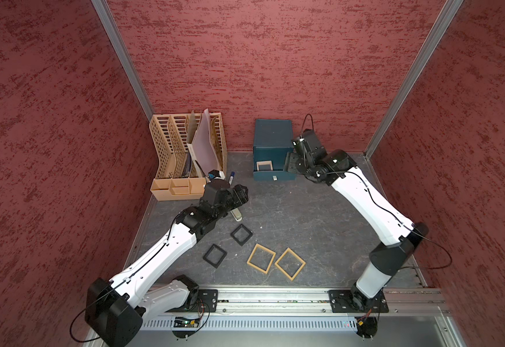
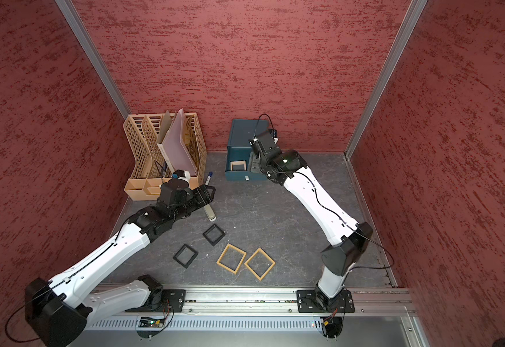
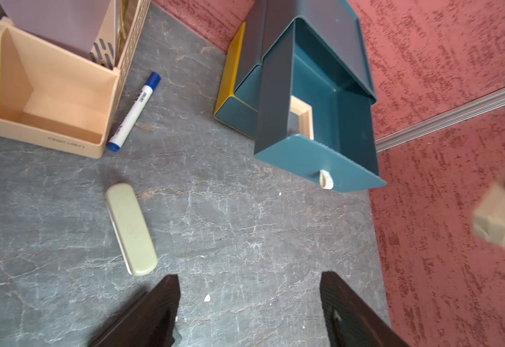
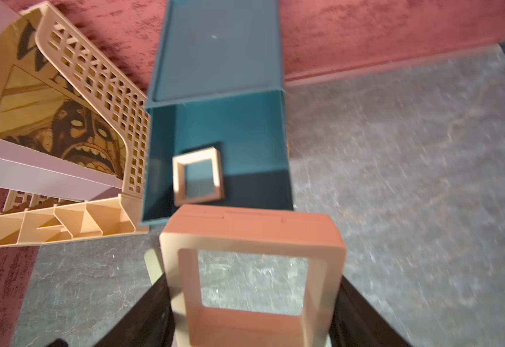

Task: Place the brooch boxes into the drawer by color
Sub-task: Place the brooch box in the drawer.

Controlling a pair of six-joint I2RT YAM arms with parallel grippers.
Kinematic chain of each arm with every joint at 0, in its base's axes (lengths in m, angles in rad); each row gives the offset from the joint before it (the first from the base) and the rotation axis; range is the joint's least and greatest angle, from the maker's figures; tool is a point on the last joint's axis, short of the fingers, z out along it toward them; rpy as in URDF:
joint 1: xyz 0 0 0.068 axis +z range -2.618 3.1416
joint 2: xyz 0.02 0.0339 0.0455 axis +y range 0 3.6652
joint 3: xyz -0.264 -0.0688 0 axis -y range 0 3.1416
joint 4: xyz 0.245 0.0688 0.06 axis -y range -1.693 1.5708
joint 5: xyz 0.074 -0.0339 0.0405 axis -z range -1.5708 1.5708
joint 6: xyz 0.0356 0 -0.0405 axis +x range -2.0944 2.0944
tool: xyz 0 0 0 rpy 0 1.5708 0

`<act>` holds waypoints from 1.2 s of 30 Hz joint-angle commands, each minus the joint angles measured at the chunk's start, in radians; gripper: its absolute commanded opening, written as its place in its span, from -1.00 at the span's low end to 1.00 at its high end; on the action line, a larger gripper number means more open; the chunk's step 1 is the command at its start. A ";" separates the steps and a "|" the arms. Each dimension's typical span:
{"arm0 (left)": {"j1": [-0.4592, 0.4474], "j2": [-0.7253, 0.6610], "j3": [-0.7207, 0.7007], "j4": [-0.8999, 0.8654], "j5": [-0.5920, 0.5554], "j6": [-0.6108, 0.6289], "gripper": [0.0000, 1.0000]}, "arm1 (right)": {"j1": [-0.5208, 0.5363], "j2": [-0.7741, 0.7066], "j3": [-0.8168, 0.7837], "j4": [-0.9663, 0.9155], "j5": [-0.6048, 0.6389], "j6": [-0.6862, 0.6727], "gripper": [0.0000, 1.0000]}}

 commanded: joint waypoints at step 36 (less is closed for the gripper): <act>0.194 0.201 0.199 0.129 0.235 0.013 0.67 | -0.107 0.529 0.490 -0.140 -0.062 -0.142 0.19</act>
